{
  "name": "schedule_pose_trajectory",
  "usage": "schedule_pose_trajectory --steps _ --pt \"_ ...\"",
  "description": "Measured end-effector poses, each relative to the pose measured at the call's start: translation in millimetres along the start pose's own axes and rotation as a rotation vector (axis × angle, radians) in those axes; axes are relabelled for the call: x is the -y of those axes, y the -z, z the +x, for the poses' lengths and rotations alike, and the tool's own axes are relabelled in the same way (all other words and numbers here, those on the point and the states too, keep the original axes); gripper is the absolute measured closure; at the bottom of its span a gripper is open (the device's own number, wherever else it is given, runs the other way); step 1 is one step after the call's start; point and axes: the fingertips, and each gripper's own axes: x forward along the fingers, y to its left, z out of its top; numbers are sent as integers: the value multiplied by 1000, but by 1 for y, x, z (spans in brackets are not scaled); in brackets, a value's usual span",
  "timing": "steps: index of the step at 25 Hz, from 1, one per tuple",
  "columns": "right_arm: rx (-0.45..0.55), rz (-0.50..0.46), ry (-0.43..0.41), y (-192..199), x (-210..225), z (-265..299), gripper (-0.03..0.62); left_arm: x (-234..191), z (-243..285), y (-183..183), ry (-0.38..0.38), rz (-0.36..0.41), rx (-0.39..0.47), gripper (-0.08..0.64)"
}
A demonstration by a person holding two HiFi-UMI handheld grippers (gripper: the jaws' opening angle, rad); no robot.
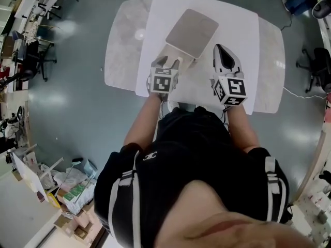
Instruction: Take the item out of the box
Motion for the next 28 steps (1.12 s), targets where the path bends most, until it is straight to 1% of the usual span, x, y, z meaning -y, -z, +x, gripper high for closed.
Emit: schedule_pose_trajectory --steps 4,7,14,17,21,25,28 --pt "-20 0 33 7 11 -4 580 2 18 12 25 10 -74 368" --pt "-32 4 52 12 20 -8 580 5 32 21 36 34 -125 367" --pt "-64 6 75 26 35 -10 580 9 70 46 52 87 -256 367" --pt "-65 -2 80 25 42 -10 580 11 84 56 61 103 -316 367" --pt "-70 -6 91 26 51 -7 580 9 99 67 60 128 -427 367" --pt "-77 1 107 27 58 -6 580 9 112 83 83 124 -523 367" --pt "-84 0 117 28 64 -5 580 2 119 89 48 192 -576 367"
